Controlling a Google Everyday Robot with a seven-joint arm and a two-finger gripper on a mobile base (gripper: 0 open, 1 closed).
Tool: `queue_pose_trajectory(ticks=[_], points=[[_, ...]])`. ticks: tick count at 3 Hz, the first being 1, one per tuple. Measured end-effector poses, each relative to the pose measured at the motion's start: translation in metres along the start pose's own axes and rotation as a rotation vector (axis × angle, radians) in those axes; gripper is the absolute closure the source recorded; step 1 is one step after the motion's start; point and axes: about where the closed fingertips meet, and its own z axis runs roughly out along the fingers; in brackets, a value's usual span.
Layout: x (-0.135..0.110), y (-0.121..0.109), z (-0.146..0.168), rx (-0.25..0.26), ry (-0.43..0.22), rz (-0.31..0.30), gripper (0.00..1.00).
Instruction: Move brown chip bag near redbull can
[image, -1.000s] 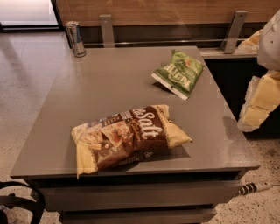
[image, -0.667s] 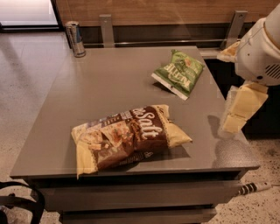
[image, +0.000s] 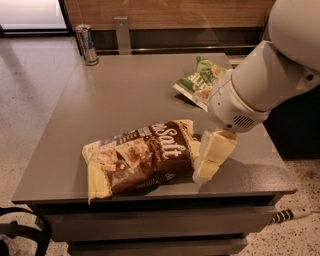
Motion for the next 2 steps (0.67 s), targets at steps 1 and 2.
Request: queue_pose_trajectory(ticks=[1, 2], points=[[-0.018, 0.003, 0.043, -0.027, -0.015, -0.019, 0.0], [-0.025, 0.0, 0.082, -0.048, 0.0, -0.024, 0.0]])
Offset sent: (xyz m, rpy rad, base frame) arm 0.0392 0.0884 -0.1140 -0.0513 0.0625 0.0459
